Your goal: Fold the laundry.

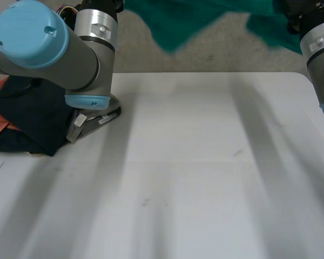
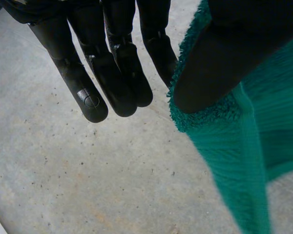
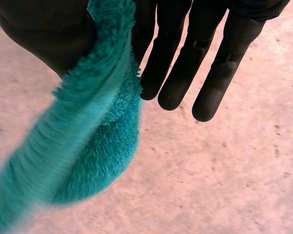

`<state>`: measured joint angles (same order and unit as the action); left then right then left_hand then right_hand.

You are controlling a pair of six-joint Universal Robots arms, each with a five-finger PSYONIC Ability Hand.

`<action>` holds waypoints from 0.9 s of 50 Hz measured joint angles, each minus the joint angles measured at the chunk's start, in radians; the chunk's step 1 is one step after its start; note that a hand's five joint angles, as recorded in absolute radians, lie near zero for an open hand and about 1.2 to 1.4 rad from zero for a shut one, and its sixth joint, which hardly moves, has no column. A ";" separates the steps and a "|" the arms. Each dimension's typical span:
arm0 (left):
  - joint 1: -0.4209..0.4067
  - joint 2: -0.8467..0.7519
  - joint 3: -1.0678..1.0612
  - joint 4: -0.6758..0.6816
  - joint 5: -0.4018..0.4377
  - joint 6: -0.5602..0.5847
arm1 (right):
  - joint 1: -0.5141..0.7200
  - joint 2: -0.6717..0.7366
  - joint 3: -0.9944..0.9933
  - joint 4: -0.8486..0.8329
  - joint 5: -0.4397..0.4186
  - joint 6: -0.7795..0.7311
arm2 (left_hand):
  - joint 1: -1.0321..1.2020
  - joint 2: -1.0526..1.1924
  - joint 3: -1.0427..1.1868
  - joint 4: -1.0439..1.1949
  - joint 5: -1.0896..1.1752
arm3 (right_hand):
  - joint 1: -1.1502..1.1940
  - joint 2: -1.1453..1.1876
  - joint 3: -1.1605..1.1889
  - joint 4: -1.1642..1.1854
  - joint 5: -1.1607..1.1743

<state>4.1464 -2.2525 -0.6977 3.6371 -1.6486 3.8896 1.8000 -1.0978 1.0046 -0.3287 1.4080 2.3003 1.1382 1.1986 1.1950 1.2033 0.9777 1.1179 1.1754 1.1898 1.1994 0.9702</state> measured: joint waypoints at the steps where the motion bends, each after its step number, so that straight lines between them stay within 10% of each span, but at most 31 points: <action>1: 0.000 0.018 -0.038 0.004 0.000 -0.001 | 0.000 -0.012 0.023 0.024 -0.014 0.004 | 0.000 0.000 0.000 0.000 0.000 | 0.000 0.000 0.000 0.000 0.000; 24: -0.006 0.169 -0.786 -0.033 -0.001 -0.032 | -0.025 0.138 0.321 0.290 -0.071 0.293 | 0.000 0.000 0.000 0.000 0.000 | 0.000 0.000 0.000 0.000 0.008; 33: -0.006 0.273 -0.894 -0.031 0.002 -0.071 | -0.127 0.091 0.404 0.324 -0.075 0.542 | 0.000 0.000 0.000 0.000 0.000 | -0.469 -0.527 -0.548 -0.558 -0.521; 45: -0.004 0.322 -0.940 -0.031 0.002 -0.105 | -0.272 0.052 0.419 0.452 -0.116 0.682 | 0.000 0.000 0.000 0.000 0.000 | -0.312 -0.375 -0.393 -0.403 -0.347</action>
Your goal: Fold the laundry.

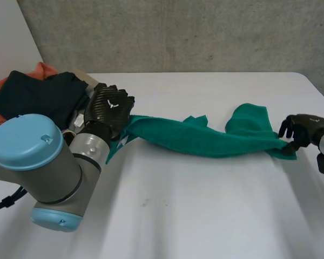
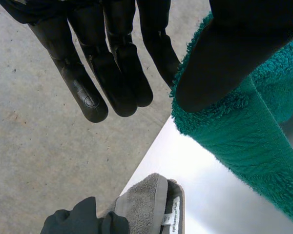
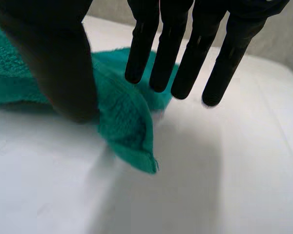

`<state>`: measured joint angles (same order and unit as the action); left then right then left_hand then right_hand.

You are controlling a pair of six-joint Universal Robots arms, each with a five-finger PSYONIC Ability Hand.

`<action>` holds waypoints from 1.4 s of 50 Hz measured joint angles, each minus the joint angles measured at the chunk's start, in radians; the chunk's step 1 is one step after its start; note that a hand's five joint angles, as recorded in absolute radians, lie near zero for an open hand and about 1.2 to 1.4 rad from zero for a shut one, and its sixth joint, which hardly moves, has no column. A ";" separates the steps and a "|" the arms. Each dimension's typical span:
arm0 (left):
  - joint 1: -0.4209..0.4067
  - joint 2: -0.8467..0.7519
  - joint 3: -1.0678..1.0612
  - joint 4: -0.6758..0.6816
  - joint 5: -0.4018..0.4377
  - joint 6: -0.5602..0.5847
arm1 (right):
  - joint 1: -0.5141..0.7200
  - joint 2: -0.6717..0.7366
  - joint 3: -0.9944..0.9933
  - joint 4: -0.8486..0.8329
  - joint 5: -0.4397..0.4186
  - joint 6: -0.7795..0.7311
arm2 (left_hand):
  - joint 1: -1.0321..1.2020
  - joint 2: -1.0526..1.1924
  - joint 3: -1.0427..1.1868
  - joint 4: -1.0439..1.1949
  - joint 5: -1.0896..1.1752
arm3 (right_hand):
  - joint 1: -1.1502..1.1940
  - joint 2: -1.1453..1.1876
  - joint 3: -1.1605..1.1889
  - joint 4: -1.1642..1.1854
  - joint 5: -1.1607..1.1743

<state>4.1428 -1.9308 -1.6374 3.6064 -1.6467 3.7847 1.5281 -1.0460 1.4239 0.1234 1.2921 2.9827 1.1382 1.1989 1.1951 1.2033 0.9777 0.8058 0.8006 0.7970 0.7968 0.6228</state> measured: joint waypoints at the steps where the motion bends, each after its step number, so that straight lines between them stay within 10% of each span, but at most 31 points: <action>1: 0.000 0.000 0.000 0.000 0.000 -0.002 | -0.003 0.003 0.000 0.012 -0.008 0.000 | 0.000 0.000 0.000 0.000 0.000 | 0.052 0.054 0.060 0.049 0.048; 17: -0.002 0.086 0.006 -0.056 -0.004 -0.066 | -0.024 -0.034 0.010 0.085 -0.105 -0.094 | 0.000 0.000 0.000 0.000 0.000 | 0.319 0.372 0.387 0.399 0.367; 32: 0.011 0.416 0.140 -0.428 0.006 -0.054 | -0.120 -0.640 -0.037 0.397 -0.065 -0.734 | 0.000 0.000 0.000 0.000 0.000 | 0.319 0.372 0.393 0.400 0.386; 41: 0.011 0.194 0.200 -0.509 0.010 -0.039 | 0.039 -0.466 -0.031 0.403 0.025 -0.751 | 0.000 0.000 0.000 0.000 0.015 | 0.319 0.372 0.393 0.403 0.394; 50: 0.014 -0.207 0.549 -0.393 0.005 0.103 | 0.174 -0.156 -0.191 0.152 0.196 -0.741 | 0.000 0.000 0.000 0.000 0.015 | 0.319 0.372 0.393 0.403 0.394; 58: 0.054 -0.317 0.973 -0.085 0.005 0.192 | 0.188 -0.113 -0.366 -0.406 0.234 -0.672 | 0.000 0.000 0.000 0.001 0.015 | 0.319 0.372 0.393 0.403 0.394; 70: 0.068 -0.212 0.796 -0.097 0.011 0.116 | 0.214 -0.196 -0.207 -0.528 0.215 -0.599 | 0.000 0.000 0.000 0.001 0.015 | 0.319 0.372 0.393 0.403 0.394</action>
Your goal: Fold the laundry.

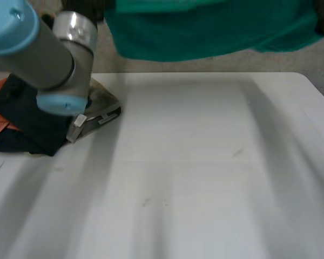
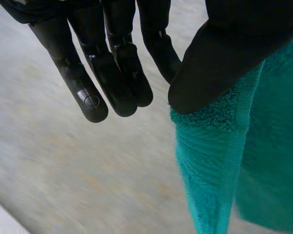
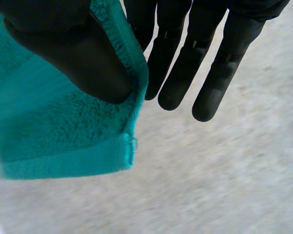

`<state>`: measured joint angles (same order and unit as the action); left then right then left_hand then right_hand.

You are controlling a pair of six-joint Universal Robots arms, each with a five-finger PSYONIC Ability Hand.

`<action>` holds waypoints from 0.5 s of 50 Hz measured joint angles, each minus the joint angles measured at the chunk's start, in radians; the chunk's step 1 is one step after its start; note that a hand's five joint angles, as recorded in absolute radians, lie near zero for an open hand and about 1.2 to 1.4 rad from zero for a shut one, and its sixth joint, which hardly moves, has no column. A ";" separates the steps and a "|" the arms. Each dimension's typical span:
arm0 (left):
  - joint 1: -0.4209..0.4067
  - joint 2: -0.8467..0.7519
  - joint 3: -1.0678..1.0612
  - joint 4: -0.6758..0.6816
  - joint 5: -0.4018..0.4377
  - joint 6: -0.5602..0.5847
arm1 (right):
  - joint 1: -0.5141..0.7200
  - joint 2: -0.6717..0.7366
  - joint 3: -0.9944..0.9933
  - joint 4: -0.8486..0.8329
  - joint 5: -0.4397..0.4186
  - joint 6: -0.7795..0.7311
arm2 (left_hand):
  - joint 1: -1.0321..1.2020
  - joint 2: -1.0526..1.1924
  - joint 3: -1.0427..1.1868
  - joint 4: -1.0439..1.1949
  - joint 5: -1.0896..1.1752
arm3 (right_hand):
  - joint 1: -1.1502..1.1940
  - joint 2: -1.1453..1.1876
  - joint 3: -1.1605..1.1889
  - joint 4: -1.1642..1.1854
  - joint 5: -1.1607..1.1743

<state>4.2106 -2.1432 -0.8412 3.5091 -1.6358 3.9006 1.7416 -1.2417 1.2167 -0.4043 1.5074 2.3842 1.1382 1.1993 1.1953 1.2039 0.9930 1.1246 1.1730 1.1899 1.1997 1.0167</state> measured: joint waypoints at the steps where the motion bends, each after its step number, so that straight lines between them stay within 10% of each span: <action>1: 0.001 0.007 -0.041 -0.004 0.002 -0.006 | 0.000 0.000 0.028 0.016 -0.006 0.007 | 0.000 0.000 0.000 0.000 0.000 | 0.000 0.000 0.000 0.000 0.000; 21: 0.017 -0.056 -0.626 0.000 0.078 -0.024 | -0.051 0.133 0.360 0.200 -0.086 0.124 | 0.000 -0.002 -0.001 -0.002 0.000 | 0.000 0.008 0.000 0.000 0.000; 25: 0.030 -0.037 -0.663 -0.004 0.110 -0.027 | -0.099 0.132 0.393 0.203 -0.105 0.127 | -0.423 -0.449 -0.424 -0.438 -0.404 | 0.000 0.008 0.000 0.000 0.000</action>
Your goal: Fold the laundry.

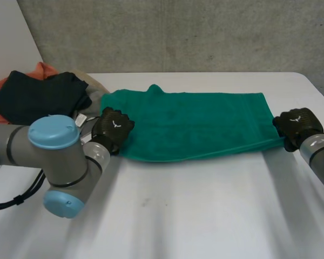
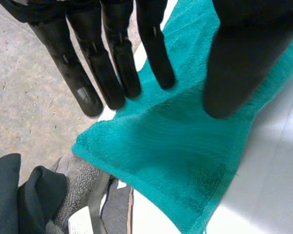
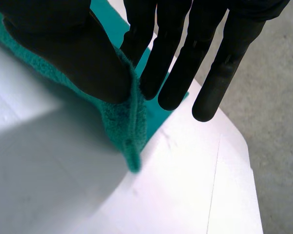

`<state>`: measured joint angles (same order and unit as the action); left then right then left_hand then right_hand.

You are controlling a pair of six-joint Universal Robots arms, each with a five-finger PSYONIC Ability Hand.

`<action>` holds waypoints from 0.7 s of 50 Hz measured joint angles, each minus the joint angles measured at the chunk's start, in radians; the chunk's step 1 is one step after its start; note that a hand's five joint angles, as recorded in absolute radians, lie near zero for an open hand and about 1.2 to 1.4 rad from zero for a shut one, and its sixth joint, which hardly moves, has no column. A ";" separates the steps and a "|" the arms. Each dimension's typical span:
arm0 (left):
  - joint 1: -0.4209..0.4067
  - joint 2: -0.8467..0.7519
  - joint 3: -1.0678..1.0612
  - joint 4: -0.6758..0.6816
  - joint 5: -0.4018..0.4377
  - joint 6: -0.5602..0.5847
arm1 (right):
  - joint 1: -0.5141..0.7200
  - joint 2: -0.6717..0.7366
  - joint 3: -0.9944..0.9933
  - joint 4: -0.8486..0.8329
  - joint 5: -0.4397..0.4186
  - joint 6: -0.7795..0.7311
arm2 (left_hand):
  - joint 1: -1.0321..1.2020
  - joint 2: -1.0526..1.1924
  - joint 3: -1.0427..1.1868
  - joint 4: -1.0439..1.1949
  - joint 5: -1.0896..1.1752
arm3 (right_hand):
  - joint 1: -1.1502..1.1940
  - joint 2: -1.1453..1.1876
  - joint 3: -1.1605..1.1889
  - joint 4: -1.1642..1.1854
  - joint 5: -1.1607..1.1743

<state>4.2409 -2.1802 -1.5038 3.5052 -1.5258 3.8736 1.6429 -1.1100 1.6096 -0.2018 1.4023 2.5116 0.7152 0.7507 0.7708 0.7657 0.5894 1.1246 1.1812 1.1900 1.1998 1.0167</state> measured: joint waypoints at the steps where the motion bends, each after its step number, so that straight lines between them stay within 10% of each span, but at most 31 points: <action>1: 0.007 0.010 -0.008 -0.002 0.012 -0.002 | -0.011 -0.001 0.005 0.001 -0.007 0.002 | -0.127 -0.126 -0.127 -0.129 -0.129 | 0.000 0.000 0.000 0.000 0.000; 18: 0.174 0.173 -0.185 -0.011 0.153 -0.249 | -0.118 -0.007 0.030 0.068 -0.158 0.124 | -0.287 -0.337 -0.355 -0.360 -0.355 | 0.000 0.000 0.000 0.000 0.000; 35: 0.210 -0.022 -0.017 -0.031 0.153 -0.259 | -0.114 -0.005 0.040 0.070 -0.161 0.121 | -0.208 -0.245 -0.263 -0.254 -0.252 | 0.000 0.000 0.000 0.000 0.000</action>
<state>4.4509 -2.2025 -1.5208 3.4742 -1.3727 3.6142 1.5292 -1.1152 1.6493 -0.1323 1.2415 2.6321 0.5067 0.5053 0.5075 0.5119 0.3374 1.1246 1.1812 1.1900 1.1998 1.0167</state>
